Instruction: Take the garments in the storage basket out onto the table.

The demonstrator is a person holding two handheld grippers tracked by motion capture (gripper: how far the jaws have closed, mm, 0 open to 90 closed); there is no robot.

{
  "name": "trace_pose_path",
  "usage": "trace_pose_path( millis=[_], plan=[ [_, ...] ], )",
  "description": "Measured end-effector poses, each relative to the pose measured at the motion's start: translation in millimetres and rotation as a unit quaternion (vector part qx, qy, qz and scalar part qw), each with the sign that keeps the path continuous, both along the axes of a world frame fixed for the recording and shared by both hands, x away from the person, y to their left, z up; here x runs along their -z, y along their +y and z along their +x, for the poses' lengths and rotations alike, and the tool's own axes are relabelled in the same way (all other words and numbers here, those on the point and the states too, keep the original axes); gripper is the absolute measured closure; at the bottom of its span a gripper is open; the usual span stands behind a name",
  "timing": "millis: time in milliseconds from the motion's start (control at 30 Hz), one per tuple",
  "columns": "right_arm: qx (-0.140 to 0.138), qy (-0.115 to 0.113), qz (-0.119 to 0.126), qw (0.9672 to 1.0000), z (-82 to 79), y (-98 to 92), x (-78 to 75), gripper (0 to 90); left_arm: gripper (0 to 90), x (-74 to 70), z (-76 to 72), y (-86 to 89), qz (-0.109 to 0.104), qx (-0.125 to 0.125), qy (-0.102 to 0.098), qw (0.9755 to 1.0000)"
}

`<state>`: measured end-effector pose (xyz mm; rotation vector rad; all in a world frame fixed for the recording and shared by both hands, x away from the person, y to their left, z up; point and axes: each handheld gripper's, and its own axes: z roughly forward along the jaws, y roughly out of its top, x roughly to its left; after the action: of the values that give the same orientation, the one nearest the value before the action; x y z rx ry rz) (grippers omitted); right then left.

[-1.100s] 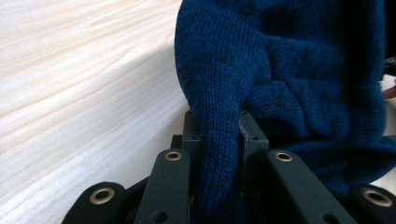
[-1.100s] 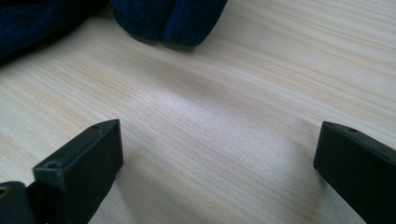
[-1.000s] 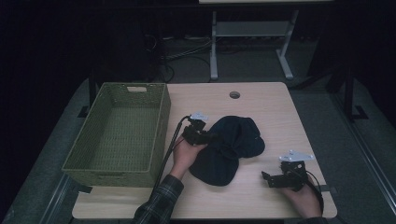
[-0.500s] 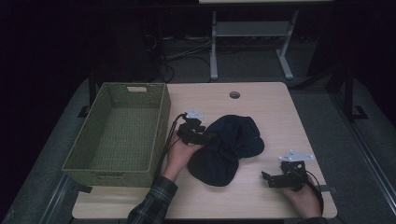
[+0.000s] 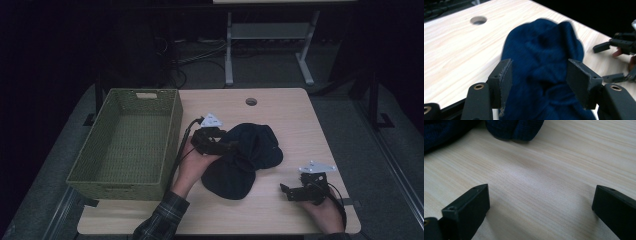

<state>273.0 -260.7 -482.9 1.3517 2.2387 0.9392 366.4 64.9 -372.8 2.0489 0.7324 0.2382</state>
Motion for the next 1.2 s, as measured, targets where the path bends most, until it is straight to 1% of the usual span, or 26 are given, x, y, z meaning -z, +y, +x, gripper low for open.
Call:
trace_pose_path(
  millis=[133, 233, 367, 433, 500, 567, 633, 667, 700, 800, 933, 967, 1000, 1100, 1200],
  plan=[
    [-0.001, 0.0, -0.002, 1.0, 0.0, -0.3, 0.0, 1.0, 40.0, -3.8, 3.3, -18.2, -0.003, 0.019, -0.003, 0.9998],
    [0.0, -0.001, -0.002, 1.0, 0.0, -0.2, 0.0, 1.0, 41.6, -5.5, 6.7, -31.0, -0.002, 0.028, -0.005, 0.9996],
    [0.0, -0.001, -0.001, 1.0, 0.1, -0.2, 0.0, 1.0, 43.9, -6.1, 11.6, -47.9, 0.007, 0.044, -0.008, 0.999],
    [0.0, -0.001, -0.002, 1.0, 0.1, -0.2, 0.0, 1.0, 46.3, -4.5, 14.3, -54.6, 0.01, 0.047, -0.008, 0.9988],
    [-0.001, -0.001, -0.002, 1.0, 0.1, -0.2, 0.0, 1.0, 52.2, -1.9, 17.8, -61.9, 0.018, 0.052, -0.006, 0.9984],
    [-0.001, -0.001, -0.002, 1.0, 0.0, -0.3, 0.0, 1.0, 63.0, 0.2, 20.7, -65.3, 0.022, 0.054, -0.009, 0.9982],
    [0.0, 0.0, -0.002, 1.0, 0.0, -0.2, 0.0, 1.0, 76.8, 1.6, 23.1, -66.9, 0.022, 0.055, -0.009, 0.9982],
    [-0.001, -0.001, -0.002, 1.0, 0.1, -0.3, 0.1, 1.0, 81.7, 1.6, 24.0, -66.8, 0.023, 0.055, -0.009, 0.9982],
    [-0.001, -0.001, -0.002, 1.0, 0.1, -0.2, 0.1, 1.0, 83.2, 1.6, 25.2, -66.0, 0.019, 0.054, -0.007, 0.9984],
    [-0.001, -0.001, -0.002, 1.0, 0.1, -0.2, 0.1, 1.0, 84.3, -0.9, 29.1, -59.7, 0.011, 0.041, -0.009, 0.9991],
    [-0.001, -0.001, -0.002, 1.0, 0.1, -0.2, 0.1, 1.0, 84.2, -6.4, 37.7, -43.9, -0.009, 0.004, -0.017, 0.9998],
    [-0.002, -0.002, -0.002, 1.0, 0.2, -0.3, 0.1, 1.0, 84.2, -7.4, 40.1, -39.6, -0.015, -0.006, -0.019, 0.9997],
    [-0.002, -0.001, -0.002, 1.0, 0.2, -0.2, 0.1, 1.0, 84.2, -8.1, 42.2, -36.0, -0.015, -0.011, -0.018, 0.9996],
    [-0.001, -0.001, -0.002, 1.0, 0.1, -0.2, 0.1, 1.0, 84.2, -8.2, 51.5, -21.3, -0.023, -0.04, -0.018, 0.9988],
    [-0.002, -0.001, -0.002, 1.0, 0.1, -0.2, 0.1, 1.0, 84.2, -6.1, 58.5, -10.3, -0.025, -0.061, -0.017, 0.9977]
  ],
)
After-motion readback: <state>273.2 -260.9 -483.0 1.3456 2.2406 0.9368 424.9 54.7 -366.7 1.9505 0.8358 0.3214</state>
